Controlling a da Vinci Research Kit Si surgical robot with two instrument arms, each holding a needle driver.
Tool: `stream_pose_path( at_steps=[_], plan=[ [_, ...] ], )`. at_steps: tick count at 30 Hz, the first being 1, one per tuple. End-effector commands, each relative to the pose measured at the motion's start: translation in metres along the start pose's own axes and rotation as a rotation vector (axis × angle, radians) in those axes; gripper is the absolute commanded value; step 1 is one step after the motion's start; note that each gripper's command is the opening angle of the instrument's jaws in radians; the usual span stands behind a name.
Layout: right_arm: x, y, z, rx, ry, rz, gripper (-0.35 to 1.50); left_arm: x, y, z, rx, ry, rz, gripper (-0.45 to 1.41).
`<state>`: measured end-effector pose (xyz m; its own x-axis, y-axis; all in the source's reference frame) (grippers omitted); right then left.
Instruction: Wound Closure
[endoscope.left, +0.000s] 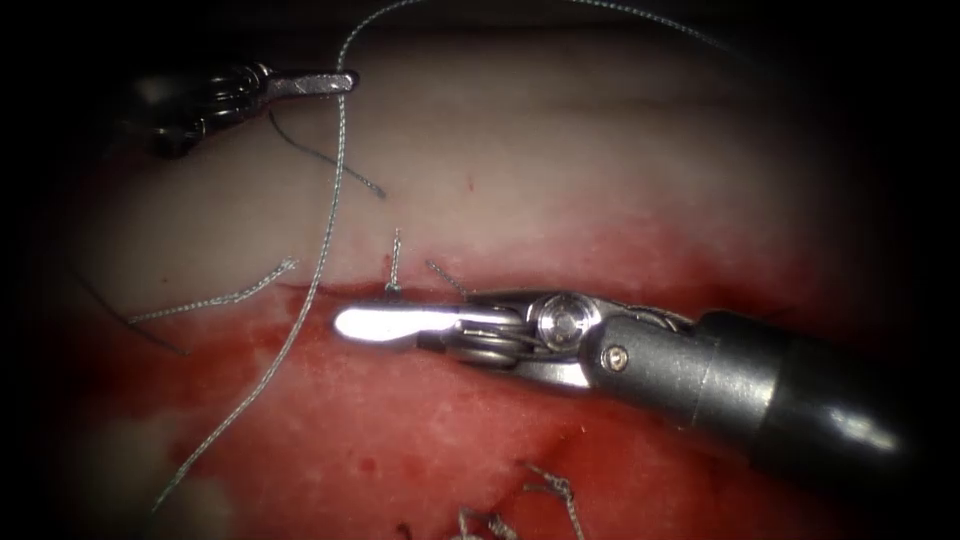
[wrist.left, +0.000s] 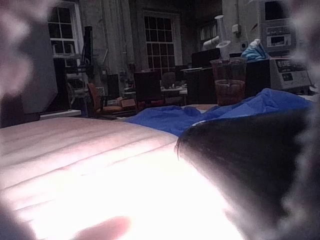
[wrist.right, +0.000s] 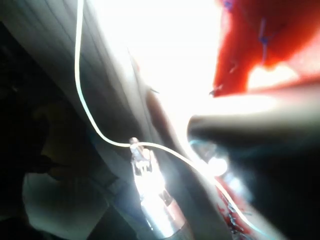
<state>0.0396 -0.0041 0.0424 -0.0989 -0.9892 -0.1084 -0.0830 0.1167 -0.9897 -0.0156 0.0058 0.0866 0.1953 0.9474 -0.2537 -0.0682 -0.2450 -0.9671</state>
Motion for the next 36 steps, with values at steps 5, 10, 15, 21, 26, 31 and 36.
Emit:
stream_pose_path(
  at_steps=[5,10,15,21,26,31,36],
  plan=[
    [-0.0009,0.0013,0.0019,-0.019,-0.01,0.003,1.25,0.0013,0.0003,0.0007,0.0,0.009,0.014,-0.45],
    [-0.0007,0.0013,0.0028,-0.033,-0.015,-0.001,1.28,0.0012,0.0004,0.0009,0.003,0.012,0.015,-0.45],
    [-0.0009,0.0009,0.0035,-0.056,-0.03,0.012,1.33,0.001,0.0006,0.0011,0.005,0.013,0.015,-0.45],
    [-0.0005,0.0003,0.0044,-0.053,-0.029,0.009,1.32,0.0009,0.0008,0.0012,0.007,0.015,0.015,-0.45],
    [-0.0006,0.0001,0.0046,-0.051,-0.031,0.007,0.75,0.0009,0.0008,0.0013,0.007,0.015,0.015,-0.45],
    [-0.0006,-0.0005,0.0045,-0.124,-0.044,0.023,-0.35,0.0009,0.0008,0.0014,0.001,0.011,0.016,-0.45],
    [-0.0012,-0.0007,0.0037,-0.194,-0.101,0.025,-0.35,0.0011,0.0007,0.0016,0.011,0.019,0.013,0.14]
  ],
)
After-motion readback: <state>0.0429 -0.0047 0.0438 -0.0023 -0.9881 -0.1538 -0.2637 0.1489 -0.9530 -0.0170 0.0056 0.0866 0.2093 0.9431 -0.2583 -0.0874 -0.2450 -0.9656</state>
